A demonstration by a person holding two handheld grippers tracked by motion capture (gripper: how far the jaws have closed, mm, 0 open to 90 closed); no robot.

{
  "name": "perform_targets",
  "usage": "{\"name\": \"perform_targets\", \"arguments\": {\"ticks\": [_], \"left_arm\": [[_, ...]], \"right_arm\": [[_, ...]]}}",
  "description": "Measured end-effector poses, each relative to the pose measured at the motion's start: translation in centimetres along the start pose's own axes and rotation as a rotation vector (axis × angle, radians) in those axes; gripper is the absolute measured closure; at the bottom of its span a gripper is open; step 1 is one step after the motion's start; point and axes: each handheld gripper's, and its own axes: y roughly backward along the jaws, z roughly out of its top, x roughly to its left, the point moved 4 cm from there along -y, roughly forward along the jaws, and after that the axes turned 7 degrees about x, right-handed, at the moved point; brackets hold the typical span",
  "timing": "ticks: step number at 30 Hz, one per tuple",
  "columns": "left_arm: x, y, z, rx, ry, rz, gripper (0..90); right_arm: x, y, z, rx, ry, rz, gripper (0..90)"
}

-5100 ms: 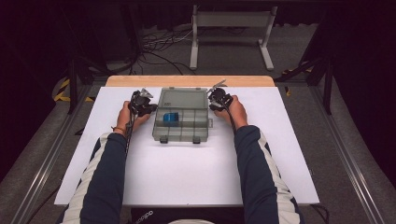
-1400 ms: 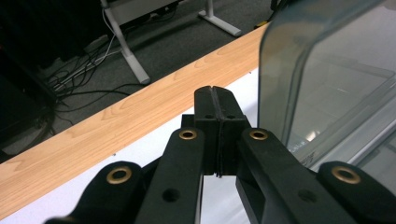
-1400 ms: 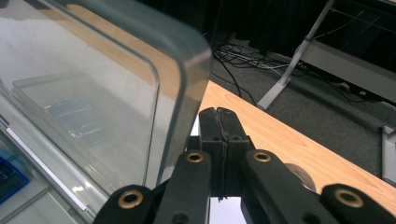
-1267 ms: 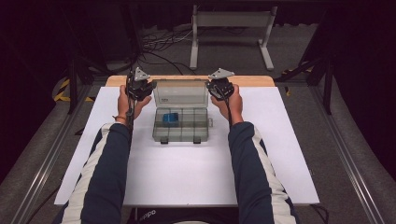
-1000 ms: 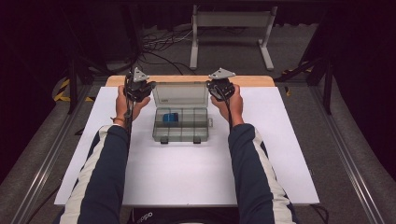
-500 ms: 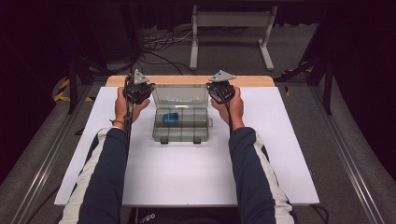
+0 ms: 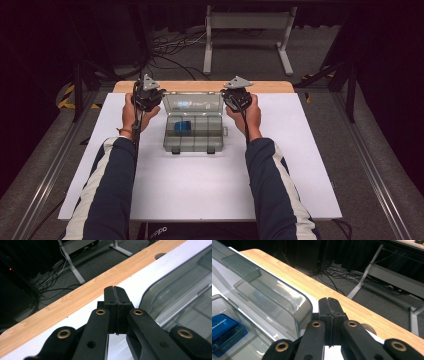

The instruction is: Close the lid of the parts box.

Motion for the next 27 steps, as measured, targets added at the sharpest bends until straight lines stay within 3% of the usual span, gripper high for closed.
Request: {"name": "perform_targets", "arguments": {"ticks": [11, 27], "left_arm": [[-0.2, 0.6, -0.1, 0.006, -0.016, 0.002, 89.6], [-1.3, 2.1, -0.6, -0.022, -0.035, 0.000, 89.6]], "right_arm": [[0.2, 0.6, 0.1, -0.006, 0.011, -0.003, 90.0], [1.2, 2.1, -0.2, -0.013, 0.022, -0.006, 90.0]]}}
